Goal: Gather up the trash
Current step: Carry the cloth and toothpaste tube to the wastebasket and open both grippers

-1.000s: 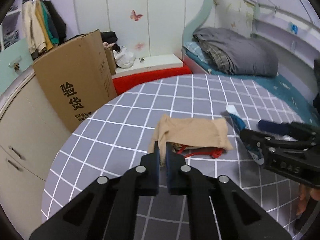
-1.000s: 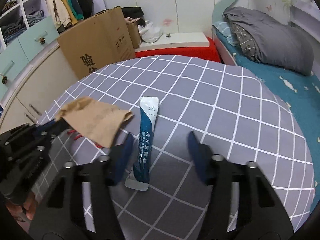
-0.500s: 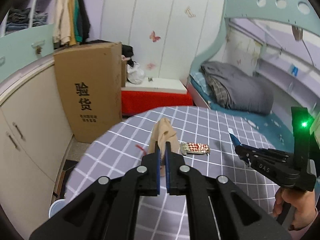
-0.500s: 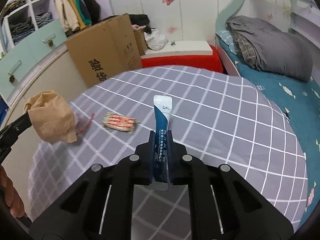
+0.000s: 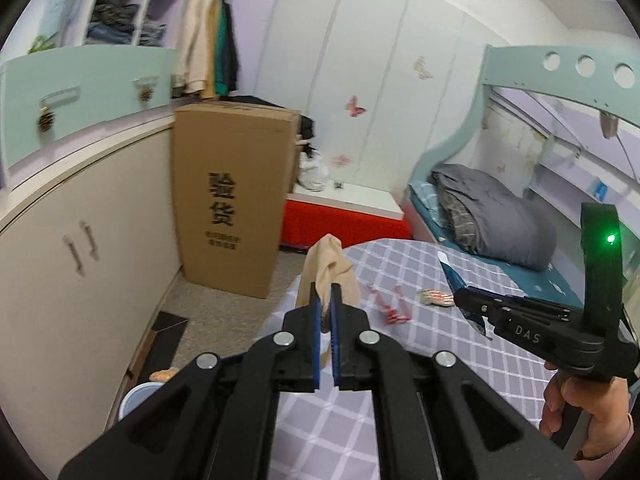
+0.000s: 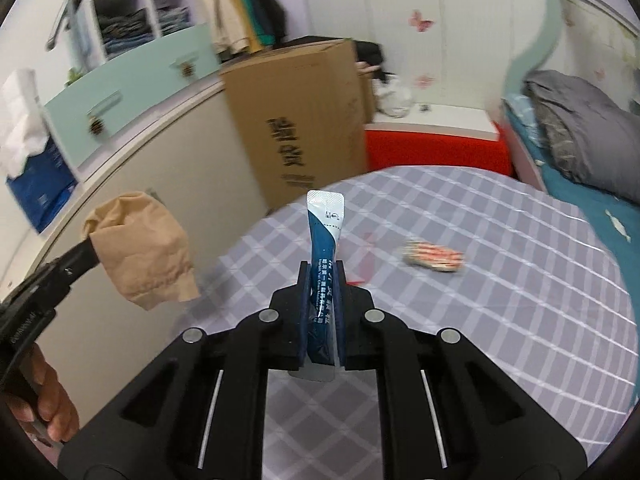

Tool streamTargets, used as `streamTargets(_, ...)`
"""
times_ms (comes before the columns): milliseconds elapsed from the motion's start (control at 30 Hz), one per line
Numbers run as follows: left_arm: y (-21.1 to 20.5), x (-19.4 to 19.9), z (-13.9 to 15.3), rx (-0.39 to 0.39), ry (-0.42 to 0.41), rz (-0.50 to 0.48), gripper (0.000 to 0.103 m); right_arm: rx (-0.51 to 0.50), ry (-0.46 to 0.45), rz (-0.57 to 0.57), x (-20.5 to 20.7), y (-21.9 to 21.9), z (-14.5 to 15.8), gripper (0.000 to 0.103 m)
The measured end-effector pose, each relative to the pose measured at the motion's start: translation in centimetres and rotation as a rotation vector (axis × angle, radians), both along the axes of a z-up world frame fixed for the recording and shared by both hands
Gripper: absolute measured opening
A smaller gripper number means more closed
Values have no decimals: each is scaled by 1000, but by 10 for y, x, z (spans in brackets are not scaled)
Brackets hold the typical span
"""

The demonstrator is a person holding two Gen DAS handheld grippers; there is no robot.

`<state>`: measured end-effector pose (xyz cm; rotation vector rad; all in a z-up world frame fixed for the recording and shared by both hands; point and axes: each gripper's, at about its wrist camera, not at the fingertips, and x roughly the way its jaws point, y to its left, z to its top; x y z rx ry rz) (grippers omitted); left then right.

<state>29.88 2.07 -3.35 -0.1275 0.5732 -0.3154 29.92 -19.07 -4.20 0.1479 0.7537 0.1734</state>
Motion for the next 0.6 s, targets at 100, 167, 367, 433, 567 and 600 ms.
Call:
streamTargets(100, 35, -3, -8, 1, 22, 52, 4, -1, 10, 61, 7, 43, -3, 11)
streamTargets(167, 59, -3, -14, -1, 37, 86, 4, -1, 19, 103, 11, 70, -7, 11)
streamTargets(367, 131, 1, -42, -7, 100, 204, 4, -7, 57, 231, 26, 158, -26, 11)
streamTargets(433, 151, 4, -53, 1, 126, 245, 4, -10, 75, 274, 32, 189, -36, 11)
streamTargets(567, 195, 11, -81, -4, 190, 325, 4, -6, 113, 334, 44, 237, -57, 11)
streamTargets(600, 203, 14, -87, -1, 207, 345, 4, 1, 127, 355, 49, 250, -65, 11)
